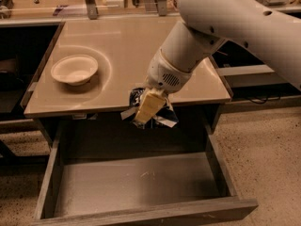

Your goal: Place blue chip bag into top drawer

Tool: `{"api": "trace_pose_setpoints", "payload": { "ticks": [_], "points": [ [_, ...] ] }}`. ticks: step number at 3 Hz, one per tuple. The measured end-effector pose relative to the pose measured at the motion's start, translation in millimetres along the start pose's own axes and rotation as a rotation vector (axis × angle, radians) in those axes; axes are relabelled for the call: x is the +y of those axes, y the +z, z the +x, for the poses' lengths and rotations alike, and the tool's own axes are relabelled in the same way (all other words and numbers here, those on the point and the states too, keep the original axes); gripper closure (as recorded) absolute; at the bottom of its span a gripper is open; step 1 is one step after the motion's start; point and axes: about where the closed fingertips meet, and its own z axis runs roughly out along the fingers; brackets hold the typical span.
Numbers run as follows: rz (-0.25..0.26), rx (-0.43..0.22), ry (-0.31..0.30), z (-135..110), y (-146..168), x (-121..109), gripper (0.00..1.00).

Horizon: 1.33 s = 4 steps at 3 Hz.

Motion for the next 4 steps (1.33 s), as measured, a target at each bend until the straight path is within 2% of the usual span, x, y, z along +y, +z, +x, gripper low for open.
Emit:
{"api": "trace_pose_setpoints", "payload": {
  "ticks": [1, 2, 3, 4],
  "points": [
    [-0.012, -0.017, 0.036, 1, 7, 21, 1.0],
    [-0.051, -0.063, 0.125, 4, 32, 57, 1.0],
    [-0.116, -0.109, 0.194, 10, 71, 84, 1.0],
    [-0.121, -0.105, 0.197, 12, 76, 88, 1.0]
  ]
}}
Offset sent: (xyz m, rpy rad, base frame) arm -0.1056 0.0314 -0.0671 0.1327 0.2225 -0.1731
